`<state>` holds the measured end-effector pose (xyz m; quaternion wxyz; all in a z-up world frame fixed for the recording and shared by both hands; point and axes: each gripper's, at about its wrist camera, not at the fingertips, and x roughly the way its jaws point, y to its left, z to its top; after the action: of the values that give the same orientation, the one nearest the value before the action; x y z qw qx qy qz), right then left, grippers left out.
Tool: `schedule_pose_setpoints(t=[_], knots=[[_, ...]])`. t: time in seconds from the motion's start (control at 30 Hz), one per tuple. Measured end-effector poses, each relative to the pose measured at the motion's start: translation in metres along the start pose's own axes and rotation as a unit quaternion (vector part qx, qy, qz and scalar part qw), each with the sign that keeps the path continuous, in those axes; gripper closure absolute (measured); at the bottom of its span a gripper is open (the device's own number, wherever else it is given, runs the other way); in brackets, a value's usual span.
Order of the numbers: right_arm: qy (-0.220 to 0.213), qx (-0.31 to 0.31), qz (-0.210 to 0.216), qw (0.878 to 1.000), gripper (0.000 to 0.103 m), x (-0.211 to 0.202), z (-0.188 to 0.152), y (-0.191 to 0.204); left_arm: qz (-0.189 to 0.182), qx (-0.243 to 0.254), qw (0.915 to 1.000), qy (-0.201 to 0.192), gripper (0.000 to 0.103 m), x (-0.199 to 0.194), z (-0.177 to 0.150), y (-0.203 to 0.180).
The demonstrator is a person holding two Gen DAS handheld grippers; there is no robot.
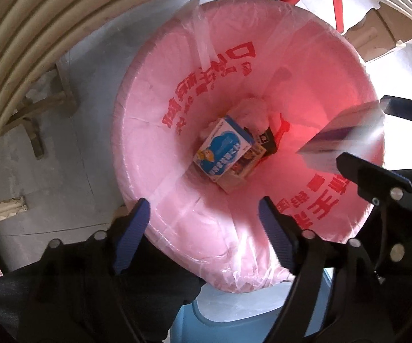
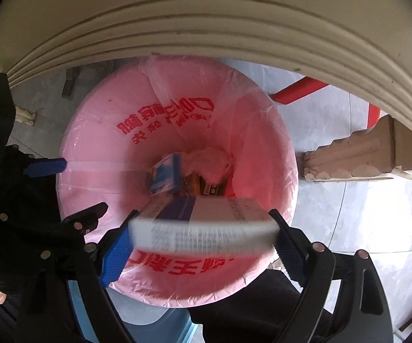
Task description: Collect trash
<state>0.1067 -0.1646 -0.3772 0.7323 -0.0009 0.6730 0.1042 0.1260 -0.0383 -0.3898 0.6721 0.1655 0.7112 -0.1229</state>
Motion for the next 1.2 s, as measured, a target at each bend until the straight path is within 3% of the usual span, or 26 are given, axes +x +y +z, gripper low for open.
schedule_pose_setpoints(t=[0.63, 0.8, 0.97, 1.2], knots=[[0.012, 0.035, -0.014, 0.999, 0.017, -0.004, -0.005, -0.009, 0.008, 0.018, 0.9998, -0.007, 0.025, -0.006, -0.004, -0.019], [-0.029, 0.036, -0.066, 0.997, 0.017, -0.038, -0.016, -0.012, -0.005, 0.025, 0.9992, -0.030, 0.025, -0.031, -0.007, -0.033], [-0.078, 0.053, -0.074, 0.993, 0.017, -0.080, -0.025, -0.016, 0.000, 0.022, 0.9967, -0.078, 0.025, -0.069, -0.016, -0.041], [-0.183, 0.070, -0.103, 0.975, 0.017, -0.163, -0.036, -0.011, 0.015, -0.026, 0.9839, -0.176, 0.025, -0.144, -0.030, -0.038]])
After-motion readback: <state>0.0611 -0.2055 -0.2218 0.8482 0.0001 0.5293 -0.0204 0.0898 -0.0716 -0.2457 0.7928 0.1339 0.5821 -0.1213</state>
